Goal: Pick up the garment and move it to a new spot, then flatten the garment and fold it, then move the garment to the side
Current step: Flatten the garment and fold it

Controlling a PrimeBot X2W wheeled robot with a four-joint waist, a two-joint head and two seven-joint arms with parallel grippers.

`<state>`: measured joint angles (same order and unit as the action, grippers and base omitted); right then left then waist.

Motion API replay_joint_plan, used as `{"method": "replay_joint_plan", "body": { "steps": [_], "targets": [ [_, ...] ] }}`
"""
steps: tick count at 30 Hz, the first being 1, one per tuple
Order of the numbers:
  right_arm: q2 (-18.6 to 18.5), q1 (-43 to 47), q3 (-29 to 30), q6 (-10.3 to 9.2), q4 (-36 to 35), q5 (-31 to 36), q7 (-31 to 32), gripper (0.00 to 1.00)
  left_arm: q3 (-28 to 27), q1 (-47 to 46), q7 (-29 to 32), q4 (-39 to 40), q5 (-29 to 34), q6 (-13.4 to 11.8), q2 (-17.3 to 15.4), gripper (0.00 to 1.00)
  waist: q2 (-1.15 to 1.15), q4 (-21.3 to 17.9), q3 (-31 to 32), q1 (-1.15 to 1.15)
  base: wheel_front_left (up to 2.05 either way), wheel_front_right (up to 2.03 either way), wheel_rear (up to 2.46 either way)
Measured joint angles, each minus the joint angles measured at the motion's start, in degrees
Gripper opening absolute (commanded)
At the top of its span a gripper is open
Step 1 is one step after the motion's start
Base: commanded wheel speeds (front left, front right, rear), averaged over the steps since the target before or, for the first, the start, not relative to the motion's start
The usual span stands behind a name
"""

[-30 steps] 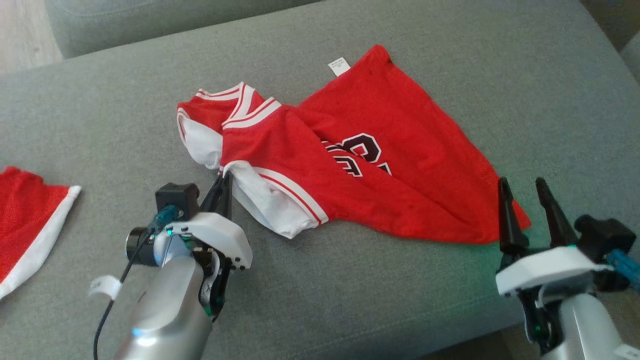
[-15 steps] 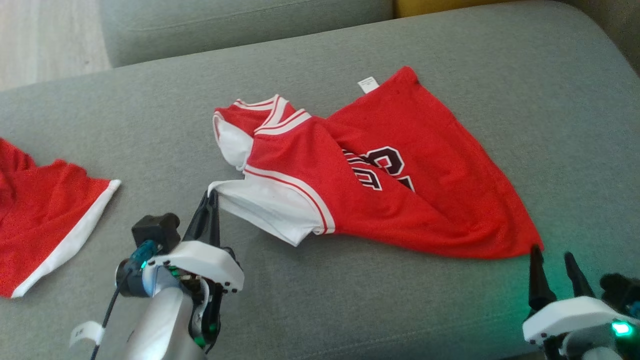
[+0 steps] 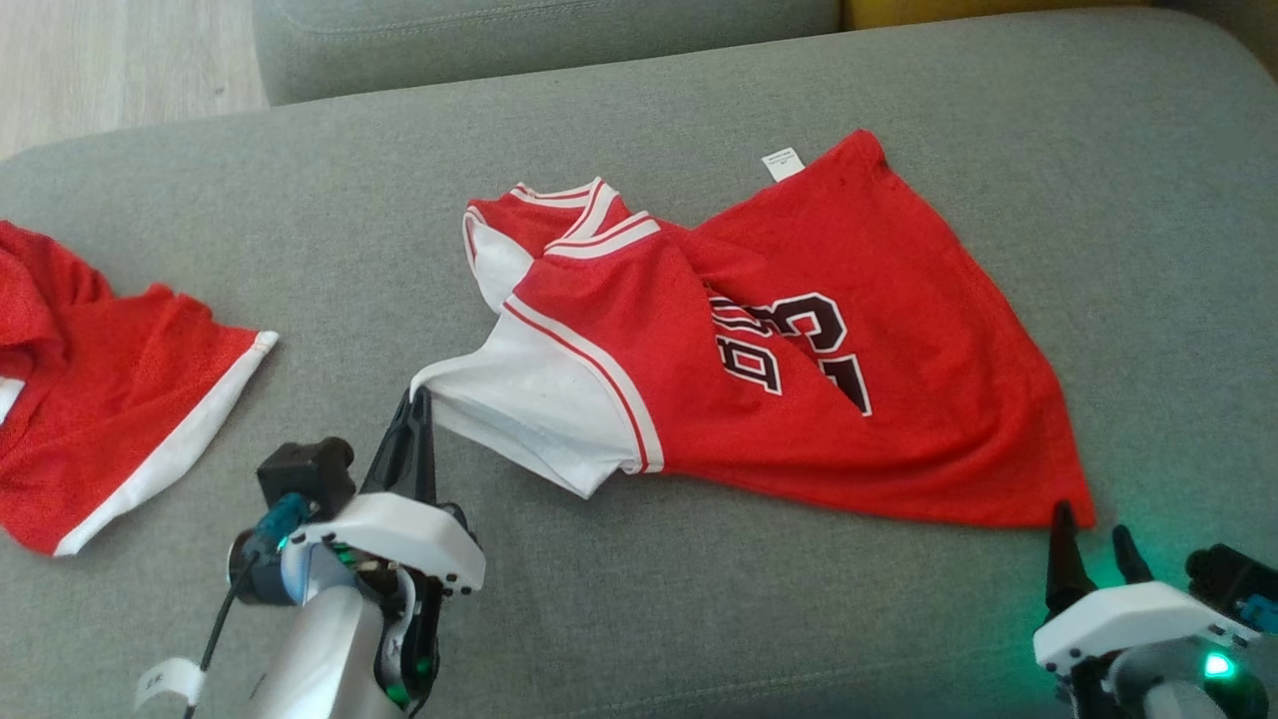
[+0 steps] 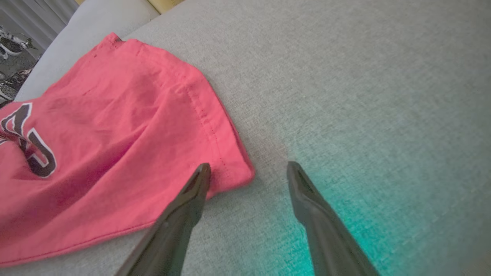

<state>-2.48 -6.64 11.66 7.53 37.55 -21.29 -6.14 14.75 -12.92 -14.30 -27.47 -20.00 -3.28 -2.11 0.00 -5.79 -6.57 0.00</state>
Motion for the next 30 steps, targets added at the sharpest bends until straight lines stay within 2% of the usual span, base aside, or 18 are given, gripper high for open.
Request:
{"method": "replay_joint_plan", "body": {
  "steps": [8, 9, 10, 11, 17, 23, 30],
  "targets": [
    [-0.1, -2.9, -0.5, 0.01, 4.0, -0.4, 0.0, 1.00, 1.0, 0.0, 0.0, 0.4, -0.3, 0.0, 0.0, 0.00, 0.00, 0.5, -0.7, 0.00, 0.00, 0.00, 0.00],
    [-0.2, -3.2, -0.9, 0.00, 4.2, -0.7, 0.0, 0.64, 1.0, 0.0, 0.0, 0.4, -0.3, 0.0, 0.0, 0.00, 0.00, 0.6, -0.7, 0.00, 0.00, 0.00, 0.00],
    [-0.2, -3.5, -1.2, 0.00, 4.3, -0.9, 0.0, 0.13, 1.0, 0.0, 0.0, 0.4, -0.3, 0.0, 0.0, 0.00, 0.00, 0.7, -0.8, 0.00, 0.00, 0.00, 0.00],
    [-0.2, -3.6, -1.7, 0.00, 4.3, -0.9, -0.2, 0.00, 1.0, 0.0, 0.0, 0.4, -0.3, 0.0, 0.0, 0.00, 0.00, 0.8, -0.8, 0.00, 0.00, 0.00, 0.00],
    [-0.1, -3.6, -3.1, 0.00, 3.5, 0.4, -0.4, 0.00, 0.2, -0.1, 0.0, 1.8, -0.8, -0.5, 0.0, 0.00, 0.00, 1.2, -0.2, 0.00, 0.00, 0.00, 0.00],
    [-0.8, -4.0, -6.6, 0.00, -6.3, 3.9, 1.1, 0.00, -2.6, 0.0, 0.0, 6.6, -2.6, 0.9, 0.0, 0.00, 0.00, 0.7, 1.6, 0.00, 0.00, 0.00, 0.00],
    [-7.9, -9.1, -10.8, 0.00, -22.1, 5.2, 7.7, 0.00, -4.3, -1.3, 0.0, 14.9, -4.6, 2.1, 0.0, 0.00, 0.00, 0.2, 5.5, 0.00, 0.00, 0.00, 0.00]
  ]
}}
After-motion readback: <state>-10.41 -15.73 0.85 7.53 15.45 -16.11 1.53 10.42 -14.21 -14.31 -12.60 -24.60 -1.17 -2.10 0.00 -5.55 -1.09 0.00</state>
